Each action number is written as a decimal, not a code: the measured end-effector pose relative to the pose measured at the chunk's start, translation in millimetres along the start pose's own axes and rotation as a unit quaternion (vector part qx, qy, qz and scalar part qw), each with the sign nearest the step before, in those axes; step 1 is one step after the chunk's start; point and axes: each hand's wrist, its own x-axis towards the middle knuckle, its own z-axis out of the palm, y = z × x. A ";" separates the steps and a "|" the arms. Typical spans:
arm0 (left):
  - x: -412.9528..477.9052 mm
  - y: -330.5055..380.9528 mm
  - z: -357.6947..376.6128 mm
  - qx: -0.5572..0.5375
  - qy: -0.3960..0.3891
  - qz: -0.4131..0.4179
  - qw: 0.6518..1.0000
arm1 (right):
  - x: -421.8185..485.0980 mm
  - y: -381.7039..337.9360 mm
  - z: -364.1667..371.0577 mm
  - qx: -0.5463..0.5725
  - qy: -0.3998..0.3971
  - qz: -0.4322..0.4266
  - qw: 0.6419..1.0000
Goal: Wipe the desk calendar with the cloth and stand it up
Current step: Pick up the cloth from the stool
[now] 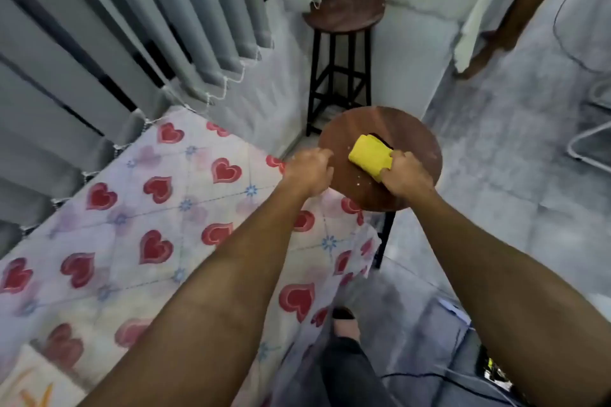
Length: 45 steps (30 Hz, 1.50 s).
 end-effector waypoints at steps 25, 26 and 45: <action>109.9 35.4 45.9 -0.323 -0.108 -0.168 0.925 | 72.9 43.9 15.6 0.262 -0.039 0.050 0.963; 102.2 32.8 37.3 -0.349 -0.103 -0.170 0.916 | 69.9 38.1 10.7 0.285 -0.047 0.041 0.957; -277.3 -136.6 -118.0 -0.495 0.231 -0.153 0.824 | -162.2 -263.2 45.9 0.321 -0.439 -0.207 0.813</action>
